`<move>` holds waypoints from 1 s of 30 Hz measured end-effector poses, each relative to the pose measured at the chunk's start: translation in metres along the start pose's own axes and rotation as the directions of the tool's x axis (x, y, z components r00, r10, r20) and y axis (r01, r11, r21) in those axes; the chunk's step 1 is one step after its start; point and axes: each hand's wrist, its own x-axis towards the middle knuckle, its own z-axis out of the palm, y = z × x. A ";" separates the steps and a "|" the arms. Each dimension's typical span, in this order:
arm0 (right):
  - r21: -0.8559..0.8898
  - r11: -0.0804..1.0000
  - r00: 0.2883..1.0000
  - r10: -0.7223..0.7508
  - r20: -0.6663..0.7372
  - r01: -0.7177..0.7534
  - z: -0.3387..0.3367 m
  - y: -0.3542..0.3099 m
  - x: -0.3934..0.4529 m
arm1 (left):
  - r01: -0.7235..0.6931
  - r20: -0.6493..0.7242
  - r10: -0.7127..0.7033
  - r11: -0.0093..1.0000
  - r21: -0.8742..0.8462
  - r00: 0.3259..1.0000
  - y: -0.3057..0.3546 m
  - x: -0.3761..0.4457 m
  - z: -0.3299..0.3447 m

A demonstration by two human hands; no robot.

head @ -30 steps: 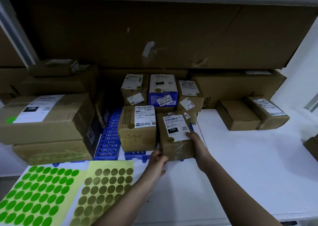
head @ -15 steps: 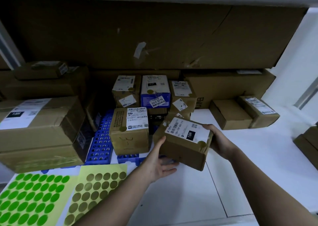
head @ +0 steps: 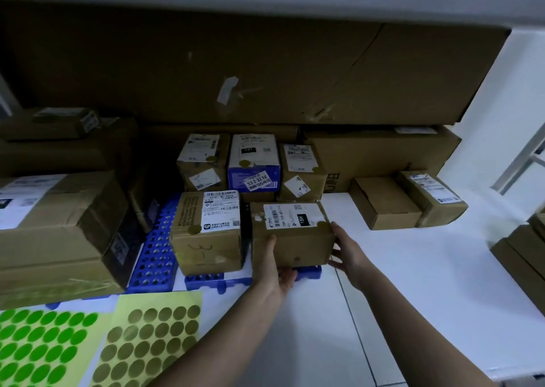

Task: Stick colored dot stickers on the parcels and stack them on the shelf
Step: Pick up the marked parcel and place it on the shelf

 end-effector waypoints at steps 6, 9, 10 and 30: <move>-0.012 0.997 0.996 -0.080 -0.041 0.080 0.010 0.001 0.004 | 0.058 0.031 -0.059 0.998 0.034 0.998 0.007 0.003 -0.003; -0.021 0.994 0.991 -0.112 -0.075 0.110 0.015 0.007 0.009 | 0.067 0.071 -0.071 0.996 0.056 0.995 0.010 0.007 -0.008; -0.024 0.993 0.990 -0.115 -0.085 0.114 0.017 0.008 0.009 | 0.067 0.088 -0.074 0.994 0.080 0.993 0.010 0.008 -0.010; -0.074 0.986 0.965 -0.163 -0.205 0.151 0.013 0.017 0.016 | -0.047 0.169 -0.051 0.846 0.532 0.984 0.009 0.017 -0.022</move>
